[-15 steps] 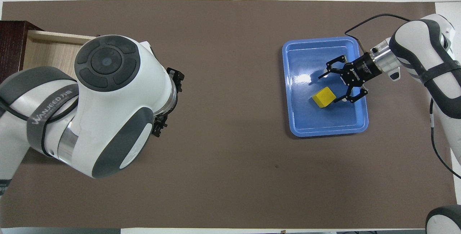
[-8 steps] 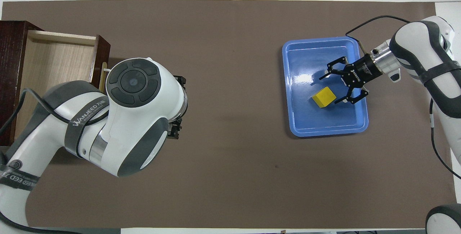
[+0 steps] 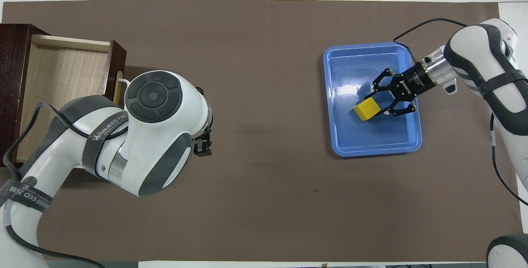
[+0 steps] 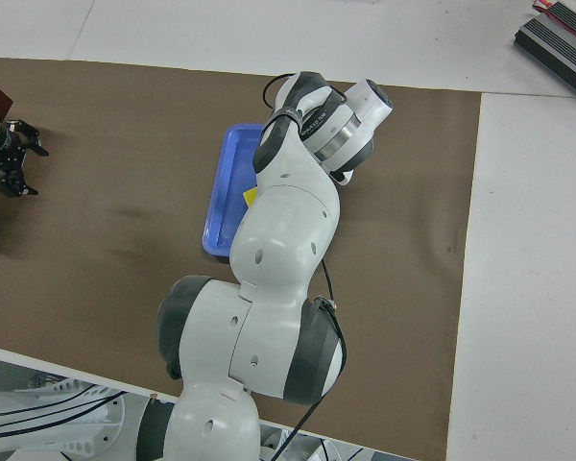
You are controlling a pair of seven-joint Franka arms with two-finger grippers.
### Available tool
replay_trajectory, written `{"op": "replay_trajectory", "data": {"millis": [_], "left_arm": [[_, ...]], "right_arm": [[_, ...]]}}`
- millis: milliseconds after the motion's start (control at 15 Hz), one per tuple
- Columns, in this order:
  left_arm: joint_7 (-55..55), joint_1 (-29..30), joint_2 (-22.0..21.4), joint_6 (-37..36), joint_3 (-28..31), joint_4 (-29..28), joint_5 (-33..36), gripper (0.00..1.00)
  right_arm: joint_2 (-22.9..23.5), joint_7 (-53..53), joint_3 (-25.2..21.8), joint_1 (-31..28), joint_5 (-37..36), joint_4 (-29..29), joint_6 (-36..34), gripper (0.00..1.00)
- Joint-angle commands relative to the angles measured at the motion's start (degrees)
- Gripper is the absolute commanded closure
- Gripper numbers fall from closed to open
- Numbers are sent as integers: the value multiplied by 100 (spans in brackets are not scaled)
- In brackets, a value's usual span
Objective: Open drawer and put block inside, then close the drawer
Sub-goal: 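Lift the yellow block with the right gripper toward the left gripper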
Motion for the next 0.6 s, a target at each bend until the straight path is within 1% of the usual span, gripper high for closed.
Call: {"op": "replay_trajectory", "data": {"millis": [0,200,333,400,533], "left_arm": [[-87,40,-34,172,24,-109,-22,0],[-96,75,-25,216,33,-100,-22,0],[-96,145,-25,234,33,-109,-22,0],[-96,145,-25,234,33,-100,-22,0],[-87,154,-25,269,33,-100,-22,0]], "right_arm": [[-42,-70,39,-28,23,-28,-49,100],[-77,-70,39,-28,93,-2,-31,100],[-295,122,57,-10,137,34,-49,100],[-393,411,92,-2,216,77,-40,100],[-656,1497,92,295,768,226,134,100]]}}
